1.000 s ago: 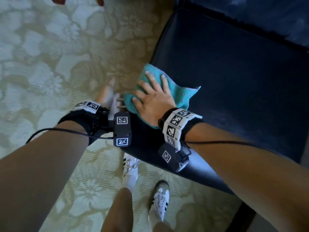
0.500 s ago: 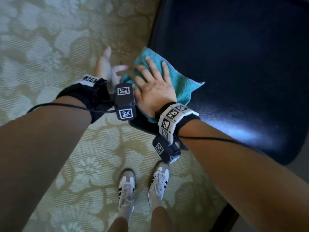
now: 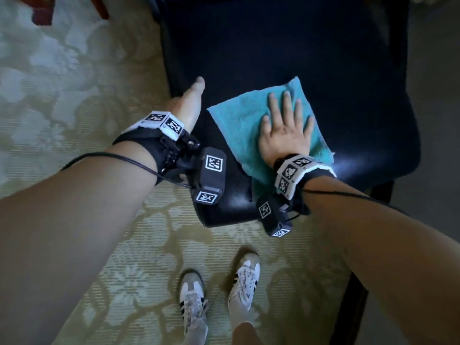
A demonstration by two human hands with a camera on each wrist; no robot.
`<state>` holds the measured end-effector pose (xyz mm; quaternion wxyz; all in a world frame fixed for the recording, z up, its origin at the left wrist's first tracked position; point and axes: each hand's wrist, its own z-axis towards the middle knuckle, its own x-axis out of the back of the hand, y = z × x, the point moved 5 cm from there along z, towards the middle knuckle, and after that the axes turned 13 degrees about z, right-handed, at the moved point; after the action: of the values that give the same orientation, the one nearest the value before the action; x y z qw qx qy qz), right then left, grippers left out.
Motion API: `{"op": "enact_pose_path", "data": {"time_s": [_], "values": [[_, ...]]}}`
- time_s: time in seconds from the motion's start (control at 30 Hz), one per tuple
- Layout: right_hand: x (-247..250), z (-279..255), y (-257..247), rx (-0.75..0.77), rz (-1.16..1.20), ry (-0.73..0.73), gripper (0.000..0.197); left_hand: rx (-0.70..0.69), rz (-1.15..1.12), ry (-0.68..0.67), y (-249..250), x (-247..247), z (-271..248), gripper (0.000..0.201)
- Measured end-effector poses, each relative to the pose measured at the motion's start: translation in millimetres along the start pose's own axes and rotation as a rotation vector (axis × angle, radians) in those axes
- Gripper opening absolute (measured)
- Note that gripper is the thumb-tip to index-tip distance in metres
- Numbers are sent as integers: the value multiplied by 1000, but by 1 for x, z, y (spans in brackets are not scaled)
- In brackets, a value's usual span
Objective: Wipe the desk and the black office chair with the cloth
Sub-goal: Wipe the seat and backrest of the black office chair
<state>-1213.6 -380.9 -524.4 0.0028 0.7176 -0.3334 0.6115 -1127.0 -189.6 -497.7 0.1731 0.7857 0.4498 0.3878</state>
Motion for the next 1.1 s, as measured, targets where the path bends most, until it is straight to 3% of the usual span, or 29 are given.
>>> {"op": "enact_pose_path", "data": {"time_s": [0.13, 0.27, 0.33, 0.4, 0.47, 0.57, 0.63, 0.7, 0.77, 0.83, 0.97, 1.03, 1.1], "values": [[-29, -36, -43, 208, -53, -58, 55, 49, 162, 35, -4, -6, 14, 83], [-31, -30, -54, 366, -50, -198, 53, 104, 197, 111, -1, 4, 25, 92], [-18, -12, -39, 392, -71, -180, 52, 115, 213, 107, 6, 4, 32, 98], [4, 11, 0, 258, -53, -75, 52, 128, 270, 108, 15, -1, 36, 106], [32, 26, 52, 53, -9, 35, 53, 110, 450, 209, 32, -10, 29, 100], [49, 25, 88, -153, 55, 74, 55, -87, 641, 252, 77, -51, 3, 80], [43, 19, 79, -179, 74, 75, 56, -240, 667, 178, 100, -86, -12, 76], [38, 12, 72, -114, 81, 68, 56, -343, 727, 104, 110, -117, -26, 72], [43, 8, 79, -28, 78, 54, 55, -397, 806, 53, 108, -137, -33, 69], [55, 6, 107, -40, 61, 78, 55, -405, 863, 19, 100, -146, -34, 68], [77, -10, 175, -470, 203, 241, 57, -384, 942, 13, 85, -147, -32, 73], [75, -14, 181, -692, 337, 368, 56, -414, 978, 36, 87, -148, -33, 75], [71, -16, 171, -808, 366, 482, 55, -458, 986, 43, 91, -151, -37, 75]]}}
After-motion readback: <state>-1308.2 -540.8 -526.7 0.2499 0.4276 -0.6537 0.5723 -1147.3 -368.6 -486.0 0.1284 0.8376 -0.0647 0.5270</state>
